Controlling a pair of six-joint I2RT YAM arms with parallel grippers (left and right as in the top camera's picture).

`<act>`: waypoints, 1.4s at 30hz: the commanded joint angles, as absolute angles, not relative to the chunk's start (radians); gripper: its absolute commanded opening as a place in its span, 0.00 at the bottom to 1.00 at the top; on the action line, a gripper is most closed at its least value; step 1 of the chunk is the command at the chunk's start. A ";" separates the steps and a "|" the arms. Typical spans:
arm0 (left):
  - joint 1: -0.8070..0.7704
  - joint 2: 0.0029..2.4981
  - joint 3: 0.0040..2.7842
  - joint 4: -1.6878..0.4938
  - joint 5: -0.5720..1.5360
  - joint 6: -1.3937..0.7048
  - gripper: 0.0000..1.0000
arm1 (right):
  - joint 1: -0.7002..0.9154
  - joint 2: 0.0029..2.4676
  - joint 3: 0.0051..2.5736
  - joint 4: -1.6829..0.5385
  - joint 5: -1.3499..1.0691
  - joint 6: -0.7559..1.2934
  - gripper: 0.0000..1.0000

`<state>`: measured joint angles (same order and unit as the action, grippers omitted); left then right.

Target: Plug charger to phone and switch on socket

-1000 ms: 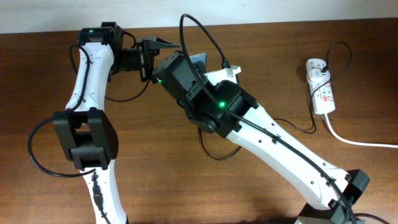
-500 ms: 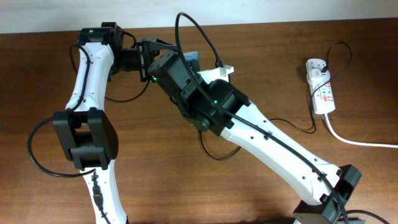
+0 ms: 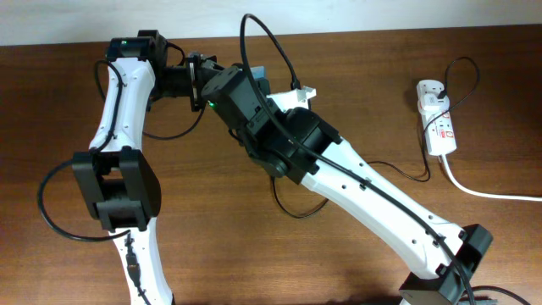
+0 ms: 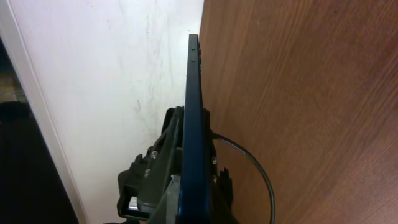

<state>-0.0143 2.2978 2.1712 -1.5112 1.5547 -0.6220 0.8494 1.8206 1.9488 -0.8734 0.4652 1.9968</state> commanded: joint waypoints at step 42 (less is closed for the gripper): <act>-0.007 2.294 2.192 -1.185 1.429 -0.421 0.00 | 0.613 1.661 1.967 -0.943 0.185 1.226 0.99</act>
<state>-0.0143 2.2986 2.1723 -1.2598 1.4105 -0.5491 0.7105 1.7401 1.9507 -0.9020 0.3656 1.5208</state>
